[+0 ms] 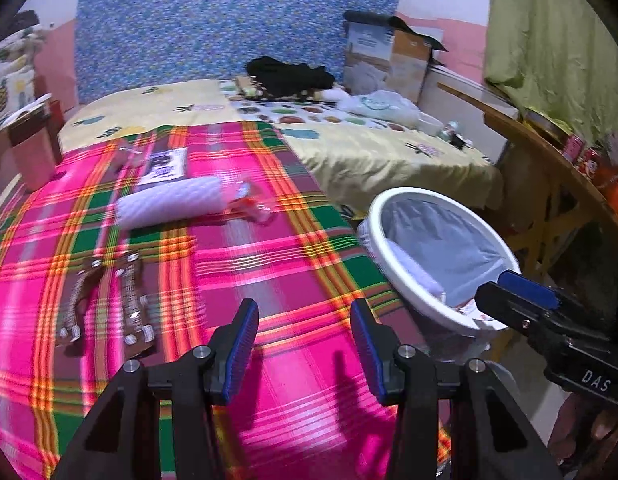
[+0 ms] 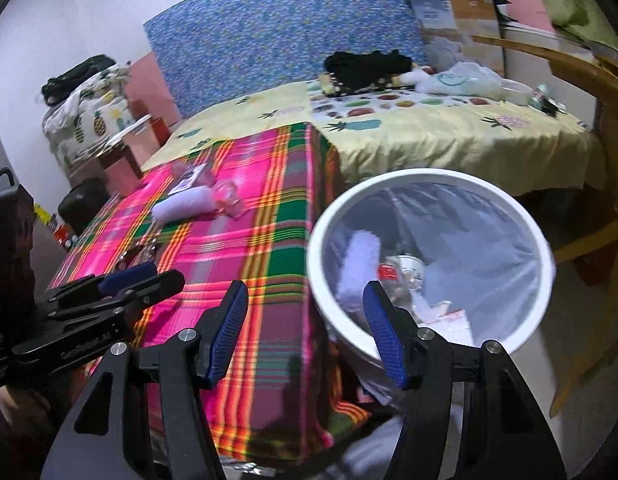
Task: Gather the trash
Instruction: 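Reach the left gripper to a brown snack wrapper and grasp it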
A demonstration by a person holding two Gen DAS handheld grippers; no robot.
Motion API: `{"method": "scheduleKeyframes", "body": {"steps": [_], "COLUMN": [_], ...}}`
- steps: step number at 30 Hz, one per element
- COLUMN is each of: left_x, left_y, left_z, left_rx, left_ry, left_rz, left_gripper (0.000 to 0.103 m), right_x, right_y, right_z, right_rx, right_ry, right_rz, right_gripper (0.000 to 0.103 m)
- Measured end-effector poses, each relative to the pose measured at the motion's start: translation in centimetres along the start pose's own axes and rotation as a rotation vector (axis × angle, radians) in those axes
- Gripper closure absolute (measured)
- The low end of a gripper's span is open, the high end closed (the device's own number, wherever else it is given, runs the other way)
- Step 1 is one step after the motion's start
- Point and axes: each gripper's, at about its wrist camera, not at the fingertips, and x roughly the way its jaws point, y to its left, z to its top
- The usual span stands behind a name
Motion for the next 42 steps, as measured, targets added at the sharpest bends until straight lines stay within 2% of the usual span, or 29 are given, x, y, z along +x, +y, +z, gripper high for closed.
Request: {"method": "scheduleKeyframes", "body": {"steps": [7,10,28,40,42], "left_x": [-1.1,-1.6,-2.5,-0.3,0.2], "left_y": [2.2,3.3,10.5,14.4,14.9], "left_z": [-0.7,-0.9,-0.8,-0.9,-0.9], "left_rx": [-0.031,-0.047,-0.134,-0.178,-0.188], "left_ry": [-0.016,-0.022,-0.039,0.026,0.04], "left_rz": [0.067,0.091,0.24,0.306,0.309], "left_gripper": [0.055,0.055,0.055,0.056,0.06], "right_x": [0.9,1.1,2.9,5.8,6.5], "right_y": [1.8,2.5,4.5,6.0,6.2], "right_z": [0.4,0.5,1.6,3.3,3.6], "right_rx": [-0.053,-0.077,-0.129,-0.184,-0.194], "right_ry": [0.021,0.028,0.055,0.081,0.093], "right_rz": [0.034,0.044,0.089,0.103,0.102], "right_gripper": [0.043,0.051,0.051,0.051,0.051]}}
